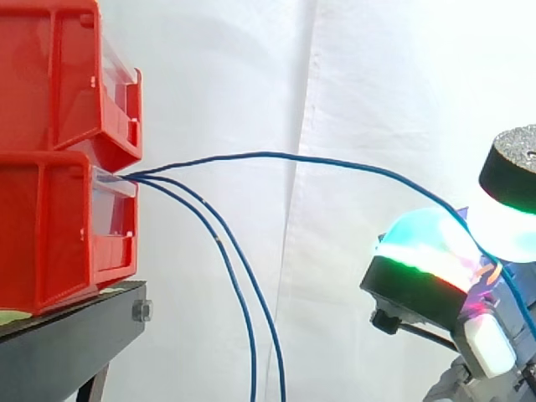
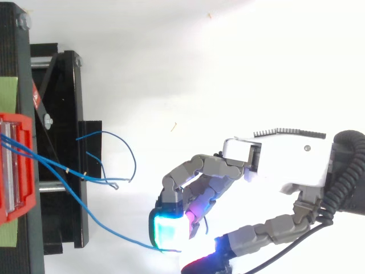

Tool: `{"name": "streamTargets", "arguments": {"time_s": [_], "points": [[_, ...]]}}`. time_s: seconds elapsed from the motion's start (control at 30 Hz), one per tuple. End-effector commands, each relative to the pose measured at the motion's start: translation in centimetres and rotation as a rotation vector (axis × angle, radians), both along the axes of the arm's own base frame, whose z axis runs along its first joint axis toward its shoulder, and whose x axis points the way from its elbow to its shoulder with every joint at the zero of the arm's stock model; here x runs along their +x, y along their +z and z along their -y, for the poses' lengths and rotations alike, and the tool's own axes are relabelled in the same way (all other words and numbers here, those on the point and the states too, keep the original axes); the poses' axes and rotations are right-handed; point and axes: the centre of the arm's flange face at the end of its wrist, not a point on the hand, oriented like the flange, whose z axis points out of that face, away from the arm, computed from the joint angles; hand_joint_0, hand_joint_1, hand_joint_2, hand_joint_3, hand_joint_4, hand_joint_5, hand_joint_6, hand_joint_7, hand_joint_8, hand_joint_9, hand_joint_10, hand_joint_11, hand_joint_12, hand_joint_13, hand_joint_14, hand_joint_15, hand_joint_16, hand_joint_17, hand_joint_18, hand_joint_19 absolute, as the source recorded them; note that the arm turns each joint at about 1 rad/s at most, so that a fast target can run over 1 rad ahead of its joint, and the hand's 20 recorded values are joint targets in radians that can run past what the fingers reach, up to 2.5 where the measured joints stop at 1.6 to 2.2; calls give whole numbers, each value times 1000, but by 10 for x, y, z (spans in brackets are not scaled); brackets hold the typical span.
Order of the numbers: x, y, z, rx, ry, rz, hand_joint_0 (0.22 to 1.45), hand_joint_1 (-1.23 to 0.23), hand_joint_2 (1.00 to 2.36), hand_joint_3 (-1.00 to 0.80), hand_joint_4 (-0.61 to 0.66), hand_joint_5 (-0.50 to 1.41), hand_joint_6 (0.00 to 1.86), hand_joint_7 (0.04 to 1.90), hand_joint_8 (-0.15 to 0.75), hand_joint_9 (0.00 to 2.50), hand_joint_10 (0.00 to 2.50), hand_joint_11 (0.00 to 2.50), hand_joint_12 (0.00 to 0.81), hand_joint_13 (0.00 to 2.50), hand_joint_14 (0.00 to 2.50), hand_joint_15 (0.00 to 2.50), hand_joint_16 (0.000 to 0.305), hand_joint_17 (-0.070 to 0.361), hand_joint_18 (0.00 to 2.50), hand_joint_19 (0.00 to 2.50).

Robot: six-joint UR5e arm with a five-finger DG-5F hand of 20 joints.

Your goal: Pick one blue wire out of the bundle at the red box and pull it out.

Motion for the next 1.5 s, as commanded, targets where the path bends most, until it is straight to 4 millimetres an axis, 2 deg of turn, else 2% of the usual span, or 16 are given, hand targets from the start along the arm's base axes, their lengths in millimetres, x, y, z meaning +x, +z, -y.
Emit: {"name": "streamTargets", "arguments": {"time_s": [0.0,1.47], "points": [[0,0,1,0,-1,-1,572,-976,1134,53,-164,-18,867,1059,231,1007,14,348,421,615,15,348,72,162,443,417],[0,0,1,0,-1,1,572,-976,1131,52,-155,-19,864,1064,231,1041,14,354,420,640,15,356,72,161,459,431]]}}
